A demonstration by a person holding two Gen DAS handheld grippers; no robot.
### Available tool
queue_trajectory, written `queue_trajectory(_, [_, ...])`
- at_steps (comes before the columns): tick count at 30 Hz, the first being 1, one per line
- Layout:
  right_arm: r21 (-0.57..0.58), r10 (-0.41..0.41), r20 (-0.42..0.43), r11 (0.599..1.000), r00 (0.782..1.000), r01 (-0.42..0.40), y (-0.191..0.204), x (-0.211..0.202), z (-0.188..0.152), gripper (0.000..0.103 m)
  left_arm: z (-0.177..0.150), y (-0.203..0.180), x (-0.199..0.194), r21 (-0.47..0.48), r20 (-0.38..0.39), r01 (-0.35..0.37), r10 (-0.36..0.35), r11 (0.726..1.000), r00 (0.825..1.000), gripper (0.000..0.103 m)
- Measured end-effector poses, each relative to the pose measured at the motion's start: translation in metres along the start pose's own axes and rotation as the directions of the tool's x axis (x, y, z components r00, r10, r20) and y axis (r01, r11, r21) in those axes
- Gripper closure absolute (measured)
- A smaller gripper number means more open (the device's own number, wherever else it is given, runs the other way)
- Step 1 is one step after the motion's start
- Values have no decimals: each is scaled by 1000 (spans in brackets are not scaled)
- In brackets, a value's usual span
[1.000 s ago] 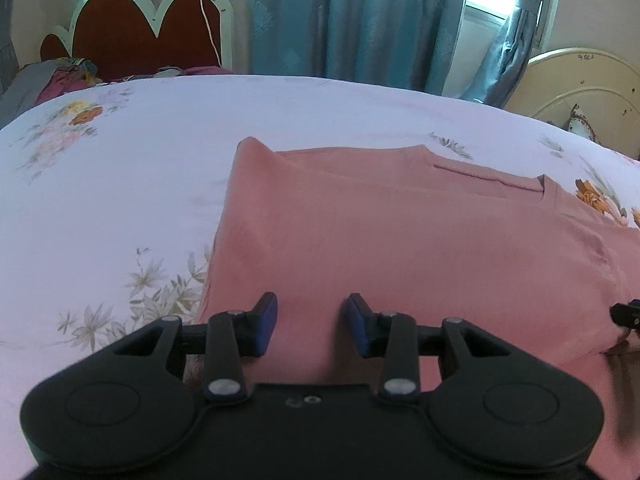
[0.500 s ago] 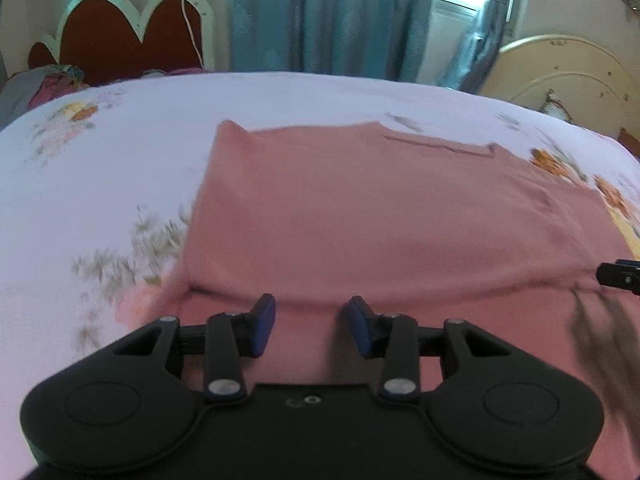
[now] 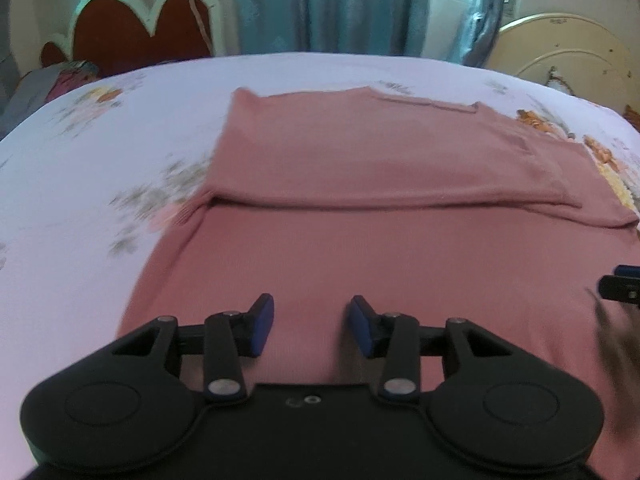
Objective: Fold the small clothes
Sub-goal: 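Open the left tool and lift away from the folded side, then move both open tools toward the ribbed hem of the pink sweater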
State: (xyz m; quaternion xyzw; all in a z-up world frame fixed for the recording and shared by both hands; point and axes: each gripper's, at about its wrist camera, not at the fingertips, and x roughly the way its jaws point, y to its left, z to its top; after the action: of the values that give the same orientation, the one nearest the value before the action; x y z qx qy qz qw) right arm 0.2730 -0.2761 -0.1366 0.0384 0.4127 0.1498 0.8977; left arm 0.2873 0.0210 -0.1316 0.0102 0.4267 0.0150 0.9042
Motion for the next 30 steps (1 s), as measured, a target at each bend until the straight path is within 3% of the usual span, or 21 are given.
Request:
queue_trajectory(11, [12, -22, -5, 1000, 1000, 22, 13, -38, -39, 64, -35, 28, -26, -3, -27, -24, 24, 1000, 999, 59])
queue_trajectory(19, [52, -79, -14, 995, 997, 80, 30, -61, -61, 64, -58, 41, -49, 7, -13, 37, -37, 999, 999, 59])
queue_trajectory(23, [72, -108, -29, 991, 994, 110, 39, -72, -76, 64, -72, 48, -65, 11, -14, 65, -65, 998, 998, 49])
queue_trajectory(30, [117, -176, -41, 977, 984, 179, 40, -98, -101, 64, -91, 67, -89, 21, 7, 55, -55, 998, 998, 44])
